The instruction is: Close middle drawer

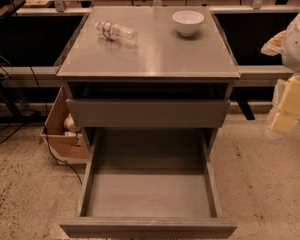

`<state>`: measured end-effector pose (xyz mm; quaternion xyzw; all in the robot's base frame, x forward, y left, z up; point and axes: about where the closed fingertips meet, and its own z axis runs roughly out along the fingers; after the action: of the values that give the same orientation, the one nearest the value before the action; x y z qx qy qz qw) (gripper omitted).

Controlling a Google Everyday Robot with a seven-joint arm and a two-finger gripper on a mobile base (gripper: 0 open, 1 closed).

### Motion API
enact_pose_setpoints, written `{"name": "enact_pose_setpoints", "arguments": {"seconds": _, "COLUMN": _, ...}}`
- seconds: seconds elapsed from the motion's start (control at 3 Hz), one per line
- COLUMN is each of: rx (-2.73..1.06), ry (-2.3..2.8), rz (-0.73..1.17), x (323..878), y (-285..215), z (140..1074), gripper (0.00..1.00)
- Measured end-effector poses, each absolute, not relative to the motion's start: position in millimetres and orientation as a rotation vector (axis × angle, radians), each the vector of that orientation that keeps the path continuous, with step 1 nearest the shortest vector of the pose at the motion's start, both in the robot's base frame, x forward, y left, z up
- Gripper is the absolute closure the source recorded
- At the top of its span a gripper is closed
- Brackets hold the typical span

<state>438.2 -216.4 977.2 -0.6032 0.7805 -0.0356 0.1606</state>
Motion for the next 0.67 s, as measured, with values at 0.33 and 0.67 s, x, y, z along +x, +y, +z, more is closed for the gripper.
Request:
{"name": "enact_pose_setpoints", "arguments": {"seconds": 0.33, "rx": -1.720, "ry": 2.223, "rz": -0.107, "x": 438.4, "y": -215.9, "z": 977.5, "gripper": 0.00}}
{"name": "enact_pose_setpoints", "arguments": {"seconds": 0.67, "rx": -1.726, "ry": 2.204, "rz": -0.071, "x": 440.9, "y": -217.5, "z": 951.0, "gripper": 0.00}}
